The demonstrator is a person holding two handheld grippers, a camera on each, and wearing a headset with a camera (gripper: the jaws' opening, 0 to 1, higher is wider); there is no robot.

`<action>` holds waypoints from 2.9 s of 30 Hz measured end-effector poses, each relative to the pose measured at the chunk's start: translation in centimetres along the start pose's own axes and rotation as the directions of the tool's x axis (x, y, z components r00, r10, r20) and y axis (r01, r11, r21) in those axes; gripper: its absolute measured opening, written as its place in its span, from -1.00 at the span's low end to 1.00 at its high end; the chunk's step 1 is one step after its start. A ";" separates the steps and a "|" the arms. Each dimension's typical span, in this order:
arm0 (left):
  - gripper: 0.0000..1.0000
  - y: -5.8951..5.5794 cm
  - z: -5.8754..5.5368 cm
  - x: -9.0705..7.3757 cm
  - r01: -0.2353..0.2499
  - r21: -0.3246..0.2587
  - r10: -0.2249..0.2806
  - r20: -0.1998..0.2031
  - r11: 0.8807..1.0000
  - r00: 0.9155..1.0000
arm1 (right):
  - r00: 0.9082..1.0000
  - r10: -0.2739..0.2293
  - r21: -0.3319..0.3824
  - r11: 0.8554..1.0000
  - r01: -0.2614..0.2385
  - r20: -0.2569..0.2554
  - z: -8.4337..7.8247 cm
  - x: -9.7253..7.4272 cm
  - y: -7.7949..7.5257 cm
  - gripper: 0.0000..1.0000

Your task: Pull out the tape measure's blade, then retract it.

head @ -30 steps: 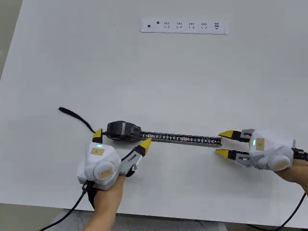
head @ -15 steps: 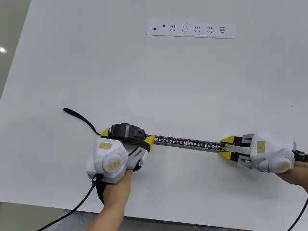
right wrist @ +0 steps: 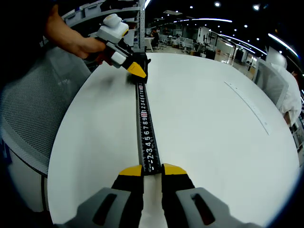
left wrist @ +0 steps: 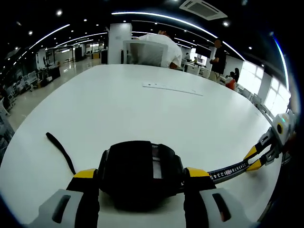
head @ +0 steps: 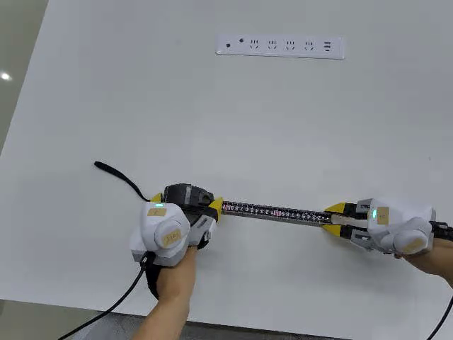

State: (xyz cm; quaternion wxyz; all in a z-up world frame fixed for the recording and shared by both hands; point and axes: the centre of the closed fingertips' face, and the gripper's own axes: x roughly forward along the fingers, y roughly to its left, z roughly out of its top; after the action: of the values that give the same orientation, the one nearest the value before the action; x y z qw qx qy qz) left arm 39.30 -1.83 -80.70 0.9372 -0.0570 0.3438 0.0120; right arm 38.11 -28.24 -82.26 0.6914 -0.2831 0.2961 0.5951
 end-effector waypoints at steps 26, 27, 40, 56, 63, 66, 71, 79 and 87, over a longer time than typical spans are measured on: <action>0.28 0.2 -0.3 0.0 -0.032 -0.018 0.031 -0.028 0.999 0.999 | 1.000 0.002 -0.001 1.000 -0.002 -0.014 -0.1 0.0 0.2 -0.78; 0.28 0.2 -0.3 0.0 -0.032 -0.019 0.031 -0.028 0.999 0.999 | 1.000 0.002 -0.002 1.000 -0.002 -0.015 -0.1 0.0 0.2 -0.78; 0.28 0.3 -0.4 -0.1 -0.028 -0.036 0.027 -0.031 0.999 0.999 | 1.000 0.000 -0.009 1.000 0.000 -0.021 0.1 -0.1 0.0 -0.78; 0.28 0.3 -0.3 -0.3 -0.019 -0.042 0.018 -0.031 0.999 0.999 | 1.000 0.004 -0.010 1.000 -0.004 -0.020 0.4 0.0 -0.2 -0.78; 0.28 0.2 -0.2 -0.2 -0.017 -0.044 0.015 -0.031 0.999 0.999 | 1.000 0.007 -0.012 1.000 -0.007 -0.020 0.6 0.1 -0.3 -0.78; 0.28 0.2 -0.2 -0.2 -0.016 -0.046 0.014 -0.031 0.999 0.999 | 1.000 0.008 -0.013 1.000 -0.008 -0.019 0.7 0.2 -0.3 -0.78; 0.28 0.2 -0.3 -0.1 -0.014 -0.048 0.013 -0.033 0.999 0.999 | 1.000 0.011 -0.011 1.000 -0.011 -0.015 1.2 0.6 -0.2 -0.78; 0.29 0.2 -0.3 -0.1 -0.011 -0.055 0.010 -0.032 0.998 0.999 | 1.000 0.019 -0.012 1.000 -0.019 0.001 2.5 1.6 0.1 -0.78; 0.29 0.3 -0.4 -0.1 -0.010 -0.062 0.008 -0.033 0.998 0.999 | 1.000 0.027 -0.015 1.000 -0.027 0.013 3.7 2.7 0.4 -0.78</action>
State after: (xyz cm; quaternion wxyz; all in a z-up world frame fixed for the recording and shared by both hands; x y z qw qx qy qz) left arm 38.91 -1.62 -80.98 0.9292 -0.0845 0.3588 0.0258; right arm 38.28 -23.60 -81.82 0.6830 -0.2803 0.2909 0.6085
